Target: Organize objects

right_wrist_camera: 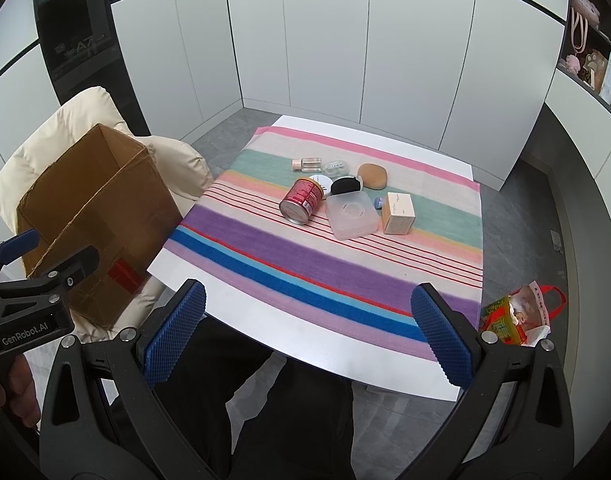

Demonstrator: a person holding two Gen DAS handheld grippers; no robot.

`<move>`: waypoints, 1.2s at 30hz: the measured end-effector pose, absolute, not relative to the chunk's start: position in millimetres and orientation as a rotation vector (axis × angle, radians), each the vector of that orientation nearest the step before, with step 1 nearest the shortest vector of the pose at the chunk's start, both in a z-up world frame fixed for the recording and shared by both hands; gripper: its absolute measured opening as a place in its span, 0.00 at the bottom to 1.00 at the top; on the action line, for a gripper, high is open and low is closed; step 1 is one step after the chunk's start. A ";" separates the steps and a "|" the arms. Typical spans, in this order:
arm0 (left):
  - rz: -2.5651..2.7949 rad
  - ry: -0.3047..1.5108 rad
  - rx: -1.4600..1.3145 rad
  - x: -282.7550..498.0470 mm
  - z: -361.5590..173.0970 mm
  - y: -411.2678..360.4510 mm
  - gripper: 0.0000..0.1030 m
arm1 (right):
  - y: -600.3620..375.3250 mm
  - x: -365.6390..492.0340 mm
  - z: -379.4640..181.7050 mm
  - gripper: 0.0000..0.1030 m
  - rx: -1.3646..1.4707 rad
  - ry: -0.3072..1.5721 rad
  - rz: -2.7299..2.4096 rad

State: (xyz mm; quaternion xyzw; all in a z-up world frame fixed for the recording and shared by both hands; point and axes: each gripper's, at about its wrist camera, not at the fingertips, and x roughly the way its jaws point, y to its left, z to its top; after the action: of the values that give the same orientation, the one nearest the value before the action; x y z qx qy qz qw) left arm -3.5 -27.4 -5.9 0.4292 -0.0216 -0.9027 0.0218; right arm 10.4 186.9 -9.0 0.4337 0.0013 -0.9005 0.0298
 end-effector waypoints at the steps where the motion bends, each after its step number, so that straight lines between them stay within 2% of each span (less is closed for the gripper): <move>1: -2.797 -0.068 1.330 -3.6 -6.0 -27.1 1.00 | 186.4 10.6 -9.0 1.00 1.337 0.003 -2.777; 36: -2.788 -0.073 1.350 -2.3 -10.8 -21.7 1.00 | 188.0 12.0 -10.5 1.00 1.339 -0.003 -2.778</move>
State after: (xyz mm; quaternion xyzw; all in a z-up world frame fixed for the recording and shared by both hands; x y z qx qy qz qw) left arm -2.3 -21.7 -10.8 0.4356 -0.0236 -0.8996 0.0214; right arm 12.0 188.0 -10.5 0.4340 -0.0009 -0.9005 0.0290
